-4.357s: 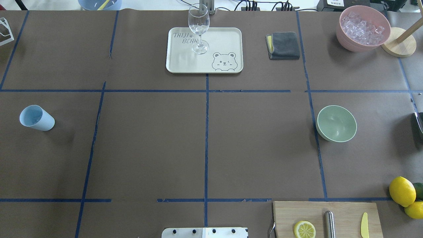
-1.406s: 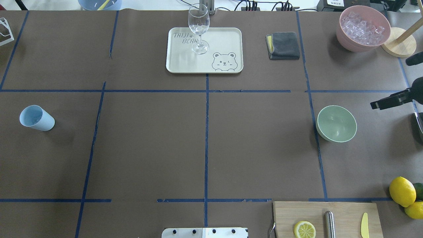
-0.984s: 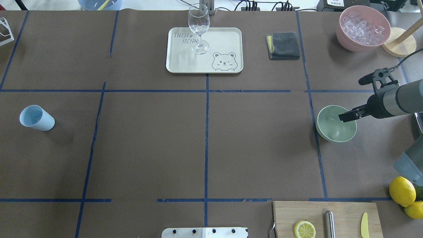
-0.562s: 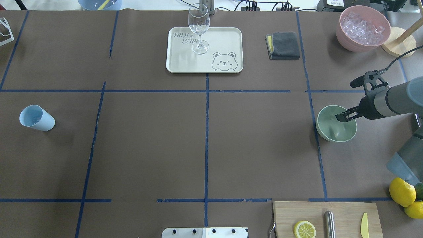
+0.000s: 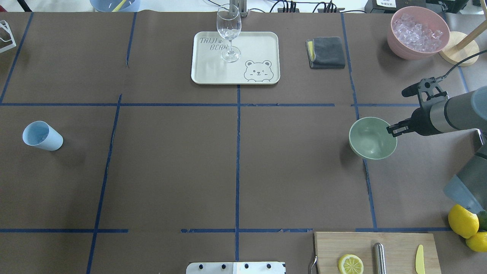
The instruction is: Pour ice into bowl
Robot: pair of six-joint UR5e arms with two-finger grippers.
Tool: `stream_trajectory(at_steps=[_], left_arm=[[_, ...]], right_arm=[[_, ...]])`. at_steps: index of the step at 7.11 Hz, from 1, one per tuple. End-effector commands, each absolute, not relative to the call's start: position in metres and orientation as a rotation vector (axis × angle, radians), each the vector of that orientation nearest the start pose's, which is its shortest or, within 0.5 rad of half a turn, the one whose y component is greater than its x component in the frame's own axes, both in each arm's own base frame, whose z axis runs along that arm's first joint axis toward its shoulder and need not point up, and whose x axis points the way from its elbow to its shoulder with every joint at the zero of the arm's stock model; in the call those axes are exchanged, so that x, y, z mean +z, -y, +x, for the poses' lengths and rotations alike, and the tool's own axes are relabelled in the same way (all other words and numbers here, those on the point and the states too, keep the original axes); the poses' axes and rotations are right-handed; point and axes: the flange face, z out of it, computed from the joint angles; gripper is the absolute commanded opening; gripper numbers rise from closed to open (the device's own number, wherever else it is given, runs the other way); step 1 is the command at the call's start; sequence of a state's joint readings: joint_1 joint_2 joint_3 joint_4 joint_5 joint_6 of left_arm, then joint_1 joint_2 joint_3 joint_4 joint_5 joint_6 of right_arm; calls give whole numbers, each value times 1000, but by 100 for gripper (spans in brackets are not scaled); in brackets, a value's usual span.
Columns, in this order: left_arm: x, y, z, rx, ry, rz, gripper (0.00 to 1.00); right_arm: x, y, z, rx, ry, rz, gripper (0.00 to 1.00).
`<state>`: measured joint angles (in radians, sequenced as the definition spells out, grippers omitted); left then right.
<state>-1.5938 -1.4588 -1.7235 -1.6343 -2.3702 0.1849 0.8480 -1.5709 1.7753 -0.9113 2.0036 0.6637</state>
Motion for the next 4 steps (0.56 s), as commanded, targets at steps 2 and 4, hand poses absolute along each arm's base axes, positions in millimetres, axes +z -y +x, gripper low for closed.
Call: stream_trajectory(at_steps=[2,4], left_arm=[[627,449,-72,195,-787,183,100],[625,451,-72,197,-786,188,100]], right_arm=[[359,467,-349,-88,1079,389,0],[262,455,-424,-40,1157,316,0]])
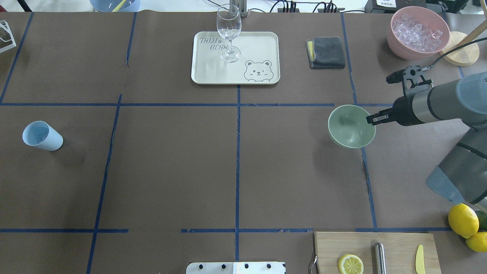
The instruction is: Pour ice into bowl
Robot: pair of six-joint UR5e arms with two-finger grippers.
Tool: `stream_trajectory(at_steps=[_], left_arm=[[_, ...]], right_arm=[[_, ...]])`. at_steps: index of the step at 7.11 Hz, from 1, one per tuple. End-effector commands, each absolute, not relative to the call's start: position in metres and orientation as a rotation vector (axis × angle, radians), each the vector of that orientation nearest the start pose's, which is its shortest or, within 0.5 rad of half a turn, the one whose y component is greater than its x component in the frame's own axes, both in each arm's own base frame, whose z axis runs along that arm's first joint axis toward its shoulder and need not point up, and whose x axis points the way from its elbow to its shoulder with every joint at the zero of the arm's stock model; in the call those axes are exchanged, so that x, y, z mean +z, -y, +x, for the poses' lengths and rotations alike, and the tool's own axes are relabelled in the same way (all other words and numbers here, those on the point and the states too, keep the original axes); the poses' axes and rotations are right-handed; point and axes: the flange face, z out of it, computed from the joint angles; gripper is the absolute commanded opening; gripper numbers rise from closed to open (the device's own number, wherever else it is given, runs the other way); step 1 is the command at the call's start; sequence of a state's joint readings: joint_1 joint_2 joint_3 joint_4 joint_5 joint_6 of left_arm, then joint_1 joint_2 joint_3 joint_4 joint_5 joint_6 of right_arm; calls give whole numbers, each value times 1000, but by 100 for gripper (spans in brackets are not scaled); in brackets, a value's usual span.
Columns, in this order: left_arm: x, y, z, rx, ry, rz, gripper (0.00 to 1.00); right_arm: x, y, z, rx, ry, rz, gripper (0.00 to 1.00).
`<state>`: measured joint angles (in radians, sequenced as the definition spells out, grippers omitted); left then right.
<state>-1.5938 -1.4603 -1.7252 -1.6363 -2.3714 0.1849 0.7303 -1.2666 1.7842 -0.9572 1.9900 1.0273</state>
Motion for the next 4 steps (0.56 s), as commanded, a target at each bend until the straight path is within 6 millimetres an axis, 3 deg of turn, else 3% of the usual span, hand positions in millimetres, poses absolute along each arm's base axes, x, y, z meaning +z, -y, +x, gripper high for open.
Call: stream_trajectory(at_steps=[1,2,4], left_arm=[[624,451,-72,201,-785,198,100],[623,451,-72,204,-784,206,100],[623,451,-72,206,-784,206,100]], right_arm=[[222,441,-465,-9,1105,302,0],[192,425,-506,3,1048,307,0],[140,424,-626,86,977,282,0]])
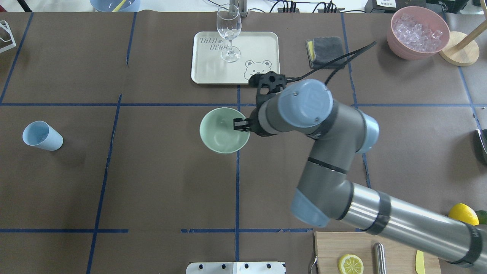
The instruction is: Pour ice into bowl
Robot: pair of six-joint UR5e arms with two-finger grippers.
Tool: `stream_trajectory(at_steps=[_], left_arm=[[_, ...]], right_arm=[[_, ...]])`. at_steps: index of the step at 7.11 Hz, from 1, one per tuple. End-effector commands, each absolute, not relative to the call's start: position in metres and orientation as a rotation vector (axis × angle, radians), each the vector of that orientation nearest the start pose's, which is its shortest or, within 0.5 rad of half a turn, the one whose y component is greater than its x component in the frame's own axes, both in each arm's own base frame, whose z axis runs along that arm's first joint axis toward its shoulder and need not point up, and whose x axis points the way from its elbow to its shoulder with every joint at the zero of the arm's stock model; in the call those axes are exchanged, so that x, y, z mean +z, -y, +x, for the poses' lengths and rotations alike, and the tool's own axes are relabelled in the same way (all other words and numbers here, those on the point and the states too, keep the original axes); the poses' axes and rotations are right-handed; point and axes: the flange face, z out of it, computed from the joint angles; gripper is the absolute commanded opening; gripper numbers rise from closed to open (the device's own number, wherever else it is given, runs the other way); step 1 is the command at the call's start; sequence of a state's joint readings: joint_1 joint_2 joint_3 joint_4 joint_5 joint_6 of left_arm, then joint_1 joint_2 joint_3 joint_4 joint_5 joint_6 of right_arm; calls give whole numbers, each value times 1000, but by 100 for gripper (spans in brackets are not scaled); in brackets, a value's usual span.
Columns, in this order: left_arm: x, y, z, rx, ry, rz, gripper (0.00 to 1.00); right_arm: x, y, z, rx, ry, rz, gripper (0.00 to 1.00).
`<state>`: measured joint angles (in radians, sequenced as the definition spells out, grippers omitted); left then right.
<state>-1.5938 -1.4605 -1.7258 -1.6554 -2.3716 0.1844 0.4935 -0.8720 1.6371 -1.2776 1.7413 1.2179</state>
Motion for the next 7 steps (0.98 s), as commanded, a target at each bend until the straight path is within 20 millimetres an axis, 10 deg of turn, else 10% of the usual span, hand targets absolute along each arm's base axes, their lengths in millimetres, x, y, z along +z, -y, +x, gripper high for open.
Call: stream_trajectory(at_steps=[1,3,4,5,7], left_arm=[[623,451,-72,206,-787,207,100],[623,450,-71,203,-807,203,100],[623,450,-71,203,-807,203,100],[623,450,-71,203,-807,203,100],[622,450,-71,204,-807,205,100]], right_arm=[[129,425,-669,84,934,282,0],[134,418,-690,69,908,272,0],[133,419,-689,70,909,273,30],[128,419,-686,74,922,277,99],[103,441,-646,89,974,291,100]])
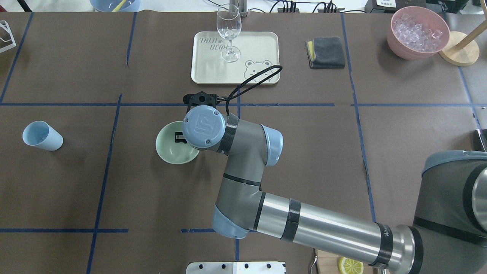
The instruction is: Pour ice into bowl
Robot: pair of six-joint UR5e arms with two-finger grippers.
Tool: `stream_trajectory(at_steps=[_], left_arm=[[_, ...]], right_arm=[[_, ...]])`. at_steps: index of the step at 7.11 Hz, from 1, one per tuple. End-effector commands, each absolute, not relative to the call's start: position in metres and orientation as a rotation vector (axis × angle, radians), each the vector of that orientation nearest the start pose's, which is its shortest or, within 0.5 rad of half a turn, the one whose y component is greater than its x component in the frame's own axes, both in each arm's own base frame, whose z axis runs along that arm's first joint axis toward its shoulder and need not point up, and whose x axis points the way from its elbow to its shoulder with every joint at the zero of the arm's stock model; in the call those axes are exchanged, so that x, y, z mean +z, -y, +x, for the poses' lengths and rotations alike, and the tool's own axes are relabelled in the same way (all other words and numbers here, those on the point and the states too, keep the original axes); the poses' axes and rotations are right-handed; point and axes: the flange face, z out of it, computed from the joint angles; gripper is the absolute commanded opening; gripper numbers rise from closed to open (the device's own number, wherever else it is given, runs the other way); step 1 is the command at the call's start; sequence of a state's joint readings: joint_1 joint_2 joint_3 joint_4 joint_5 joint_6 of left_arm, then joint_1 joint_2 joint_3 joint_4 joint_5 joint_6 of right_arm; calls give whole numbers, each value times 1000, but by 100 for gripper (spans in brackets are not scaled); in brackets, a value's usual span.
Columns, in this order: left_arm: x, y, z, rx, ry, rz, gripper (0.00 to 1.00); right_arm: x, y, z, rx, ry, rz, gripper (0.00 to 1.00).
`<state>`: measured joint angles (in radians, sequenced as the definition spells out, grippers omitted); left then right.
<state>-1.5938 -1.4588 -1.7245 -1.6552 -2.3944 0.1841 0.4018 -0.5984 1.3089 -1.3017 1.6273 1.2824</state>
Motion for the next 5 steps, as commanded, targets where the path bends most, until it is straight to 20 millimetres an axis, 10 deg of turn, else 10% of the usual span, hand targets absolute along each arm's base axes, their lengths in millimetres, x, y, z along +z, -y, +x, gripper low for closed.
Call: stream_trajectory(at_steps=[1,3,5], left_arm=[[618,452,-71,208,-805,213,100],[598,458,-71,237,-787,280,100],[573,477,-71,263,-787,340,100]], right_arm=[[105,471,-609,98,980,250,100],[138,516,-497,13,902,294,100],[236,575,-346,-196,896,269,100]])
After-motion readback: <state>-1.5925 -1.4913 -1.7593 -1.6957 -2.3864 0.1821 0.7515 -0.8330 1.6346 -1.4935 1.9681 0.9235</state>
